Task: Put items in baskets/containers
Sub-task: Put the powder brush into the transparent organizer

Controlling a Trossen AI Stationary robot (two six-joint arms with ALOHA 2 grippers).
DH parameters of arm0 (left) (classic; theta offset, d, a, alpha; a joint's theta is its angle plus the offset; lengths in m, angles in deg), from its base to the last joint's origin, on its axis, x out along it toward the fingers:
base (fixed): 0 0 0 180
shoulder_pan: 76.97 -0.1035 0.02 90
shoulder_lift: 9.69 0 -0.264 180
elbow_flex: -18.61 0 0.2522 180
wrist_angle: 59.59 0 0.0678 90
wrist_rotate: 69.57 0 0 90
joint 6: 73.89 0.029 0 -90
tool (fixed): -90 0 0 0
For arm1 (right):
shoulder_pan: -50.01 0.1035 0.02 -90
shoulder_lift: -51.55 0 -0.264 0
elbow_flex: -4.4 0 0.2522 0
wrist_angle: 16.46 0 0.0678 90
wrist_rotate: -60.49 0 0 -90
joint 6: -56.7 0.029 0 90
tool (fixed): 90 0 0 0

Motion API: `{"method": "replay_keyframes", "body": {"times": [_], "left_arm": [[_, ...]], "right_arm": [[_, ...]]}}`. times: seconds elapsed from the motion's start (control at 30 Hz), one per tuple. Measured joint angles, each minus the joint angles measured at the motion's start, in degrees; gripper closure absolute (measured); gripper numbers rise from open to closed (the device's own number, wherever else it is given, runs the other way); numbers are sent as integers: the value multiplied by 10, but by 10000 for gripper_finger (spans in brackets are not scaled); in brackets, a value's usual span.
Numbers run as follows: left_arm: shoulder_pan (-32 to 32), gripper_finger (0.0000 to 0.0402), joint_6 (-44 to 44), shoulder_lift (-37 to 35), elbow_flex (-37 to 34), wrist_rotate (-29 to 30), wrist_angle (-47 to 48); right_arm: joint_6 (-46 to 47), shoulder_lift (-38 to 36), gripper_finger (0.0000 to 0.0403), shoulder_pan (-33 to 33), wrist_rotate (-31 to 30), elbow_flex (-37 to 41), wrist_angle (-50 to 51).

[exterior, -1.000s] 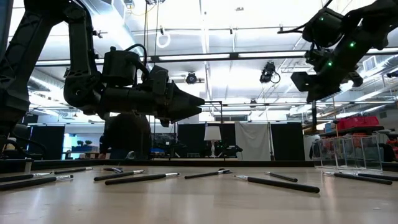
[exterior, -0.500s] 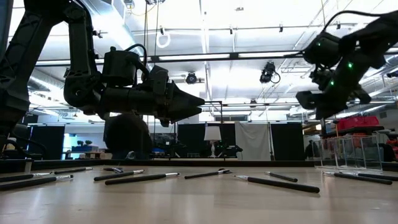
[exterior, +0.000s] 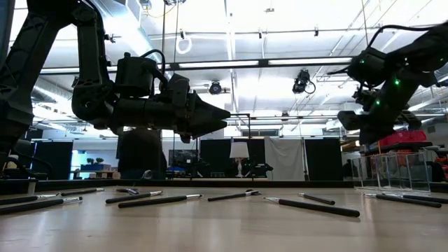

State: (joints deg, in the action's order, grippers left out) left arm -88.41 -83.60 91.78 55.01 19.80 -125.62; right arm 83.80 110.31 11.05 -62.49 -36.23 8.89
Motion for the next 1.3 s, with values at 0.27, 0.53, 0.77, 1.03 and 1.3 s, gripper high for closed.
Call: {"method": "replay_keyframes", "body": {"times": [0.27,0.53,0.77,1.03,1.3], "left_arm": [[0,170,-2,0,0,0,0],[0,170,-2,0,0,0,0],[1,170,-2,0,0,0,0],[1,170,-2,0,0,0,0],[1,170,-2,0,0,0,0]], "right_arm": [[-21,1,333,-37,45,0,0],[-30,1,306,-57,60,0,0],[-49,1,258,-70,60,0,-7],[-71,1,183,-76,40,0,-54],[-81,-4,193,-63,38,0,-49]]}}
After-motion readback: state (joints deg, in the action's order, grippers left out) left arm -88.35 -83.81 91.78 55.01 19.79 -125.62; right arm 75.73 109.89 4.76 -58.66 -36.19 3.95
